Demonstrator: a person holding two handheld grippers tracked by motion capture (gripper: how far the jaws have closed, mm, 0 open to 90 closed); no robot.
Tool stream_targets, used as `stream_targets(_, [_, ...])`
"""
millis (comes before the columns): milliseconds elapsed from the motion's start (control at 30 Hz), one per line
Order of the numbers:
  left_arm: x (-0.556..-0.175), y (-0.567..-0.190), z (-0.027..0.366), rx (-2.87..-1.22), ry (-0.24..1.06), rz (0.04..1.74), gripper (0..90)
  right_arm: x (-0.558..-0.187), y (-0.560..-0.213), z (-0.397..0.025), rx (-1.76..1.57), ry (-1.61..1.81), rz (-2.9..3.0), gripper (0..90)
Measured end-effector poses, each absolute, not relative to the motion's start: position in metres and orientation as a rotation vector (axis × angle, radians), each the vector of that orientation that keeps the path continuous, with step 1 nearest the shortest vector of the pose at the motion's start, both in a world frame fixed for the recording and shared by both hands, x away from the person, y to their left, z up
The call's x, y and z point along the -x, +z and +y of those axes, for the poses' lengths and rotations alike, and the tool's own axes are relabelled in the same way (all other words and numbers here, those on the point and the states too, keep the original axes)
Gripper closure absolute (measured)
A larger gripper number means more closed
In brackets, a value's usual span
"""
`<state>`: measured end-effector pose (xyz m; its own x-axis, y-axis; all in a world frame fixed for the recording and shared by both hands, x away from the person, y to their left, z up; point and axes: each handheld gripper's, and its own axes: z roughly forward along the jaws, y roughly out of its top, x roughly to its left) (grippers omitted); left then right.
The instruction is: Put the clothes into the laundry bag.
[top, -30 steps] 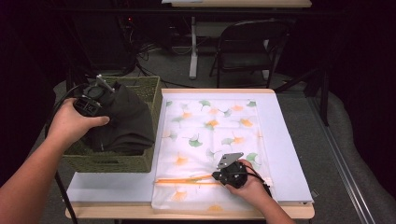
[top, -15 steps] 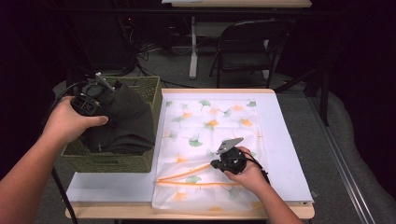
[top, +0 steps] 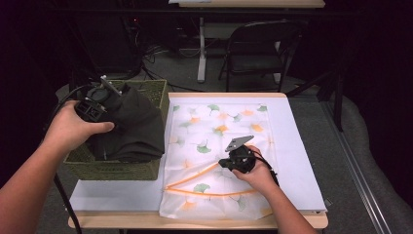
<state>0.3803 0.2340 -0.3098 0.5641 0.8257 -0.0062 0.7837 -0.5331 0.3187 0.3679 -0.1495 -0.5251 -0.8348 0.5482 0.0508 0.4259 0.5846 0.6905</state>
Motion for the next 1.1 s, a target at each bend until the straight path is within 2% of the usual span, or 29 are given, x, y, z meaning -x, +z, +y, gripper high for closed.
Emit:
stream_targets(600, [-0.371,-0.296,0.214,-2.564,0.220,1.251,60.2,-0.369,-0.527,-0.153,-0.856,1.093,2.630,88.4])
stream_targets(1100, [-0.364,-0.297,0.182,-2.642,0.192,1.133,60.1,-0.366,-0.527,-0.152,-0.853,1.086,2.632,88.4])
